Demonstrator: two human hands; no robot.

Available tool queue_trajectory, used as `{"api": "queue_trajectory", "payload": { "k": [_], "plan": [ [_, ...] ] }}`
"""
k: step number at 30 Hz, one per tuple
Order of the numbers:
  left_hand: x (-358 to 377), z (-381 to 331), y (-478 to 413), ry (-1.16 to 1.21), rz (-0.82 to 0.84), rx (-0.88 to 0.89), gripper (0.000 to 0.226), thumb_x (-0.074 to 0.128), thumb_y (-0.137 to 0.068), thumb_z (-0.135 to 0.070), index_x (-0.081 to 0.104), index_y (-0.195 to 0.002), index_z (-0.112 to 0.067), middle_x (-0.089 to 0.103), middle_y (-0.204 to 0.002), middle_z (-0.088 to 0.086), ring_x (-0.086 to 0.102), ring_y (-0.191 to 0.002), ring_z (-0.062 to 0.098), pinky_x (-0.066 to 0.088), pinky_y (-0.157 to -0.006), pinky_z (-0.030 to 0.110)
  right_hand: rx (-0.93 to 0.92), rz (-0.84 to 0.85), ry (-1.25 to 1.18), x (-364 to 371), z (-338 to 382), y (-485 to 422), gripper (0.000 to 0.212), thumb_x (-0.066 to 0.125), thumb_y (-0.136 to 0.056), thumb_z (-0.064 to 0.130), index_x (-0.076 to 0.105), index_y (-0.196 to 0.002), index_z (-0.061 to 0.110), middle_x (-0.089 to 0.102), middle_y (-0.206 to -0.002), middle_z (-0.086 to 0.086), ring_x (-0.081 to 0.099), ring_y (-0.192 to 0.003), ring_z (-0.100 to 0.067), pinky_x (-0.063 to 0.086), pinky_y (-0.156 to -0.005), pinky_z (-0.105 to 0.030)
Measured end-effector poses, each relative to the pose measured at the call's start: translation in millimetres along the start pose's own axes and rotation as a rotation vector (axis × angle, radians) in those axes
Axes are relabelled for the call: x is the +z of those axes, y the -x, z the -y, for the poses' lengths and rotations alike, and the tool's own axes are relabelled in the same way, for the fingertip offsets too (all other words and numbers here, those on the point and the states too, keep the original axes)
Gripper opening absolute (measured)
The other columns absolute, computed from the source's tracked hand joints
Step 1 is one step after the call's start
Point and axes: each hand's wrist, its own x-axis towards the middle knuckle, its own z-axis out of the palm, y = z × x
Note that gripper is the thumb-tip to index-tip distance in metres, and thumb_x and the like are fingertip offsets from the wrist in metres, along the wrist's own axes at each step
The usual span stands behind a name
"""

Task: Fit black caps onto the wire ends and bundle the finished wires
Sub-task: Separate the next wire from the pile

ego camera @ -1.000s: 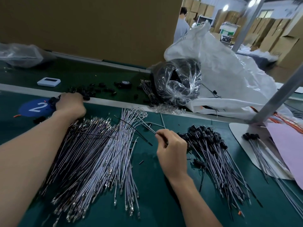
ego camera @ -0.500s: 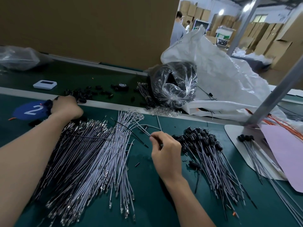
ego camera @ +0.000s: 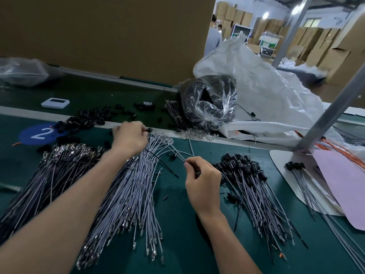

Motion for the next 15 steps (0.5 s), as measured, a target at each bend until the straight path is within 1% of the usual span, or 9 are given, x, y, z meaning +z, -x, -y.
{"api": "queue_trajectory", "payload": {
  "k": [1,2,3,4,6,9,11,13,15],
  "plan": [
    [2,-8,11,0.188,-0.013,0.005,0.012,0.059,-0.095,-0.019,0.066,-0.102,-0.014,0.068,-0.093,0.003,0.059,-0.084,0.015,0.046,-0.080,0.024,0.019,-0.017,-0.015,0,0,-1,0.008,0.066,-0.089,0.002,0.071,-0.088,0.008,0.064,-0.076,0.007,0.057,-0.067,-0.005,0.043,-0.067,-0.006],
    [3,-15,22,0.360,-0.026,-0.002,0.005,0.064,-0.092,-0.017,0.065,-0.097,-0.016,0.068,-0.088,0.000,0.060,-0.076,0.008,0.045,-0.068,0.014,0.040,-0.035,-0.035,0,0,-2,0.008,0.066,-0.088,0.002,0.071,-0.087,0.008,0.065,-0.075,0.006,0.057,-0.067,-0.005,0.042,-0.066,-0.007],
    [4,-23,34,0.501,-0.037,-0.027,0.004,0.067,-0.090,-0.015,0.065,-0.092,-0.017,0.069,-0.083,-0.003,0.060,-0.072,0.004,0.044,-0.061,0.009,0.060,-0.051,-0.060,-1,0,-2,0.009,0.067,-0.088,0.002,0.071,-0.086,0.009,0.065,-0.075,0.005,0.058,-0.067,-0.006,0.042,-0.066,-0.007],
    [4,-28,44,0.629,-0.031,-0.059,0.006,0.069,-0.088,-0.014,0.066,-0.089,-0.019,0.070,-0.081,-0.004,0.063,-0.072,0.004,0.047,-0.061,0.008,0.085,-0.065,-0.094,-2,0,-3,0.009,0.067,-0.087,0.002,0.071,-0.085,0.010,0.066,-0.076,0.004,0.058,-0.067,-0.006,0.042,-0.065,-0.007],
    [4,-34,62,0.904,0.018,-0.113,0.014,0.067,-0.089,-0.008,0.068,-0.088,-0.022,0.073,-0.082,-0.002,0.068,-0.077,0.010,0.055,-0.071,0.017,0.150,-0.081,-0.179,-5,-1,-5,0.012,0.068,-0.087,0.004,0.070,-0.083,0.015,0.066,-0.078,0.003,0.058,-0.069,-0.005,0.041,-0.065,-0.008],
    [2,-36,78,1.214,0.096,-0.153,0.021,0.057,-0.095,-0.004,0.070,-0.102,-0.018,0.070,-0.082,0.000,0.065,-0.077,0.011,0.057,-0.076,0.024,0.225,-0.087,-0.266,-8,-3,-8,0.014,0.068,-0.088,0.007,0.069,-0.081,0.019,0.067,-0.079,0.000,0.058,-0.069,-0.008,0.044,-0.064,-0.014],
    [2,-34,82,1.310,0.125,-0.163,0.023,0.052,-0.098,-0.005,0.069,-0.111,-0.014,0.066,-0.081,0.000,0.064,-0.074,0.011,0.057,-0.075,0.026,0.227,-0.094,-0.279,-8,-2,-9,0.016,0.068,-0.088,0.007,0.068,-0.080,0.021,0.067,-0.078,-0.001,0.058,-0.069,-0.010,0.044,-0.064,-0.015],
    [2,-33,84,1.376,0.140,-0.171,0.023,0.050,-0.098,-0.004,0.068,-0.111,-0.012,0.068,-0.081,-0.001,0.065,-0.074,0.011,0.057,-0.073,0.025,0.211,-0.097,-0.274,-9,-1,-8,0.019,0.068,-0.088,0.006,0.067,-0.079,0.023,0.066,-0.079,-0.001,0.058,-0.069,-0.007,0.044,-0.064,-0.013],
    [3,-31,87,1.368,0.146,-0.163,0.023,0.052,-0.097,-0.003,0.068,-0.109,-0.014,0.072,-0.083,-0.002,0.067,-0.075,0.011,0.057,-0.071,0.023,0.188,-0.108,-0.257,-10,1,-7,0.021,0.068,-0.088,0.005,0.066,-0.079,0.024,0.065,-0.079,0.001,0.058,-0.070,-0.006,0.043,-0.064,-0.011]
  ]
}}
